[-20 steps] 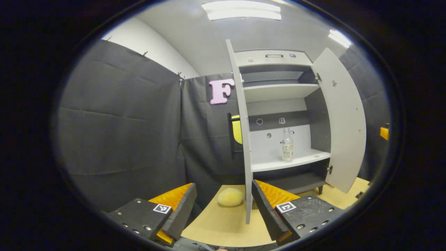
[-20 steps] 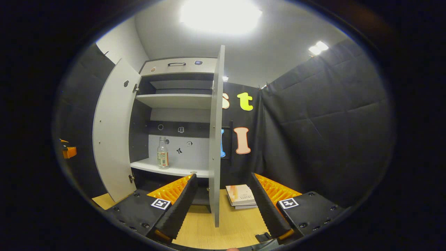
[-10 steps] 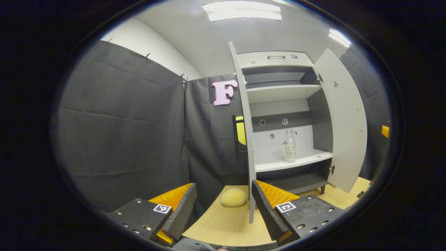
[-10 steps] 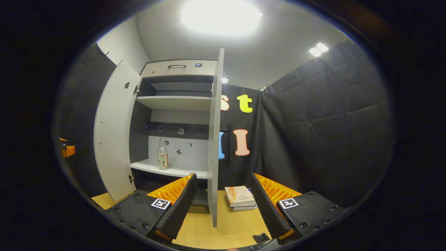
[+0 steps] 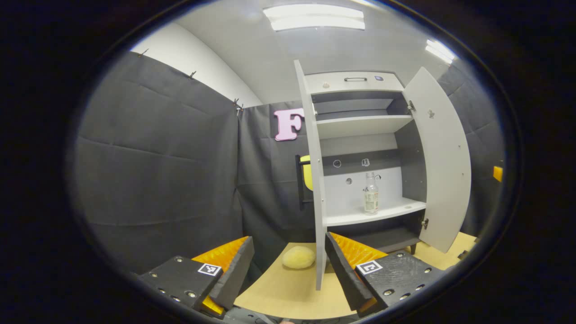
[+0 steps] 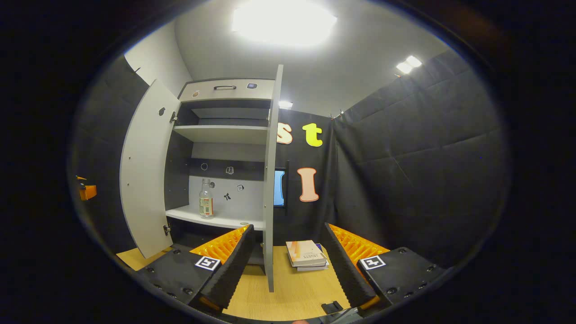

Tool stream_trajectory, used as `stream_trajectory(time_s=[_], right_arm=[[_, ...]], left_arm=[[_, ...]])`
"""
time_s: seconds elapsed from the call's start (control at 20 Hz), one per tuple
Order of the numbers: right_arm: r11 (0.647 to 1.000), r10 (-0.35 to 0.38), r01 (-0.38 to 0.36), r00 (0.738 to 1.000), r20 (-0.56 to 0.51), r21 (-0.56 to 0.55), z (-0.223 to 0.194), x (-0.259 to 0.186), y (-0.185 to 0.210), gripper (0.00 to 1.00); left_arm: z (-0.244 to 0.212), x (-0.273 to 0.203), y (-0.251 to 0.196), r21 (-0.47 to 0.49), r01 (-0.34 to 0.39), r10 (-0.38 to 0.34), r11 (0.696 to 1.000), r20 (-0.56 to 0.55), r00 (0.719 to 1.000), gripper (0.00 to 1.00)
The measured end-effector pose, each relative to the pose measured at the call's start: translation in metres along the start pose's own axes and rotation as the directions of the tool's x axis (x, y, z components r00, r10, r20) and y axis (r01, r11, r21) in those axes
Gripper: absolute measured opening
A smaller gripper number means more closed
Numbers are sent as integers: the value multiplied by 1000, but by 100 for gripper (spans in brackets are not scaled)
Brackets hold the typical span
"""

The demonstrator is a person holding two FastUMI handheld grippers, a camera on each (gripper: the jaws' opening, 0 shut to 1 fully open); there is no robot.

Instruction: Grasp the bottle in the cabinet with the left hand and place it on the coaster, then close the right door with the right hand and the left door with the left hand.

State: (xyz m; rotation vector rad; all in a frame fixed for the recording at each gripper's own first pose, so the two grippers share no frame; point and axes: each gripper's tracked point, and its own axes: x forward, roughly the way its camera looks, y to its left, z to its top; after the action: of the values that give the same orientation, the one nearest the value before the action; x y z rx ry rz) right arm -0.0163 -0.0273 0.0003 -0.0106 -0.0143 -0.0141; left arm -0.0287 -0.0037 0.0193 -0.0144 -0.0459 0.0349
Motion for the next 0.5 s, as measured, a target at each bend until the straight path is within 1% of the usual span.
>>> stream_trajectory(time_s=[0.3,0.35,0.45,0.5], right_arm=[[1000,-1,1,1000,-1,-6,-8,3,-31,96],[1000,3,-3,1000,3,-1,-10,3,-33,96],[1000,12,-12,1000,4,-5,-15,4,-41,96],[1000,11,-11,1000,2,-12,-18,4,-46,96]], left_arm=[[13,8,-48,-24,26,-26,999,16,1000,93],[15,9,-58,-30,31,-31,999,16,999,94],[18,13,-77,-42,48,-47,998,11,999,94],[18,14,-86,-48,55,-55,997,9,998,93]])
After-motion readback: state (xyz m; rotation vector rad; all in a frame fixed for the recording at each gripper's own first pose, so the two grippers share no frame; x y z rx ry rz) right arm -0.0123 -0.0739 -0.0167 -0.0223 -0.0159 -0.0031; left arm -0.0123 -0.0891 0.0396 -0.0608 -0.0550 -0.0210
